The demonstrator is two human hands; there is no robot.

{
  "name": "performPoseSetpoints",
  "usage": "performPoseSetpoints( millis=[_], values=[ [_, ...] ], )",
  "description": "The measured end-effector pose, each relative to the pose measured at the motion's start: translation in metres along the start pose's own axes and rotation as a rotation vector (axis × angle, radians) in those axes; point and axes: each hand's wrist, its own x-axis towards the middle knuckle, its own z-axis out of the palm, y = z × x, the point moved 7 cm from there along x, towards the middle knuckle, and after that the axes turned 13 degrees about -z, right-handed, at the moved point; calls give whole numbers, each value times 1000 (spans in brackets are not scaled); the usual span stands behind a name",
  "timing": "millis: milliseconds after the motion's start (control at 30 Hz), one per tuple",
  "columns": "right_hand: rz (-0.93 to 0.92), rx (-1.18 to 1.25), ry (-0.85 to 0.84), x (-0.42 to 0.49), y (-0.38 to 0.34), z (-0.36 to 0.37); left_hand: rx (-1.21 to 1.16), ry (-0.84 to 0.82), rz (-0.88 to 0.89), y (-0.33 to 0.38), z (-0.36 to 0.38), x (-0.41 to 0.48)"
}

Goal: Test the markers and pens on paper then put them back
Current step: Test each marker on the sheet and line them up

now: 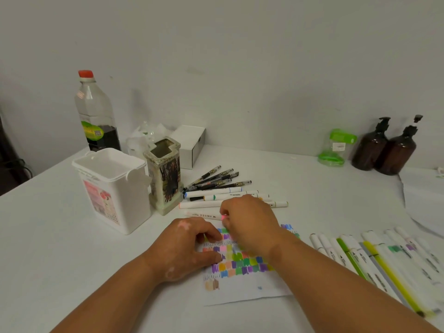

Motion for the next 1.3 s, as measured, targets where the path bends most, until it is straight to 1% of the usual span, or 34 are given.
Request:
performPoseSetpoints(
  millis=[167, 267, 333, 400, 500, 567, 633, 700, 800, 933, 1067, 1133, 1233, 1300],
  values=[
    [-2, -16, -19, 0, 3, -2, -11, -18, -6, 0, 0, 0],
    [42, 104, 54, -19, 15, -18, -15, -31, -15, -1, 1, -1],
    [113, 277, 125, -40, 26, -27, -15, -36, -18, -1, 1, -1],
    [183, 512, 184, -62, 33, -27, -17, -38, -18, -1, 2, 0],
    [307, 870, 256, -90, 35, -18, -15, -39, -16, 2, 3, -1],
    [382, 1041, 308, -103, 34, -11, -16, -29, -20, 5, 1, -3],
    [394, 1198, 350, -109, 31, -7, -45, -6, -20, 10, -2, -6],
    [392, 1304, 385, -111, 29, -6, -110, 8, -14, 16, -4, -10],
    [353, 1315, 373, -108, 24, -5, -214, -15, 10, 30, -4, -17],
    [289, 1251, 346, -108, 20, -4, -248, -60, 79, 43, 1, -22],
    [257, 1284, 409, -111, 29, -11, -246, -57, 42, 38, 0, -20],
    [230, 1267, 409, -112, 29, -12, -255, -81, 40, 39, 2, -21],
    [182, 1249, 391, -110, 19, -11, -248, -135, 130, 53, 5, -27],
    [152, 1247, 406, -108, 12, -11, -227, -130, 190, 61, 4, -31]
  ],
)
